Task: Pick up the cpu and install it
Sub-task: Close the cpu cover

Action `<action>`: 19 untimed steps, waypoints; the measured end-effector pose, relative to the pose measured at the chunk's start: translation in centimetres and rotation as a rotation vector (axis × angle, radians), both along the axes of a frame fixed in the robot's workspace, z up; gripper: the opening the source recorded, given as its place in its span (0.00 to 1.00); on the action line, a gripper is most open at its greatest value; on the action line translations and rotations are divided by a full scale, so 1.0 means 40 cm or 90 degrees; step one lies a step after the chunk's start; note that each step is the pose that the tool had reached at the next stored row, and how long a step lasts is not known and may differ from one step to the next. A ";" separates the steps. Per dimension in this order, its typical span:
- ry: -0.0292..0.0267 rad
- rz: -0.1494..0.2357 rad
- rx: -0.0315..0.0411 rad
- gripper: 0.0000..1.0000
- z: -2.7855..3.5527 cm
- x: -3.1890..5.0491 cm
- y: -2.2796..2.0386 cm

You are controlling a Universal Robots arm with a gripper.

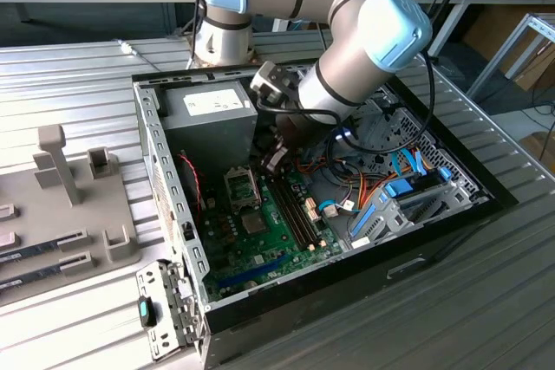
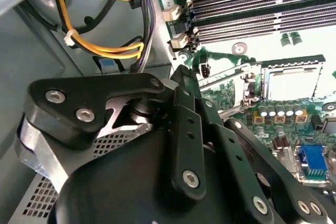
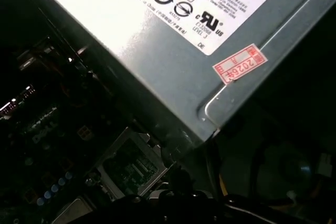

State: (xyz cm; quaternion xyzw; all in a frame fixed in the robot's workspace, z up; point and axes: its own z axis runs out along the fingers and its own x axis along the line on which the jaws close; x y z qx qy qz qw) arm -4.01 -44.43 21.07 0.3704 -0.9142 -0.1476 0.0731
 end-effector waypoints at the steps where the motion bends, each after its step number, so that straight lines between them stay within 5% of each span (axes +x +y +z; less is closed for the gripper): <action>1: 0.0008 0.000 0.0014 0.11 -0.005 0.000 0.000; 13: 0.0014 0.000 0.0212 0.11 -0.004 0.000 -0.001; 15: 0.0014 0.000 0.0358 0.11 -0.004 -0.001 -0.003; 19: 0.0014 0.000 0.0542 0.11 -0.004 -0.005 -0.010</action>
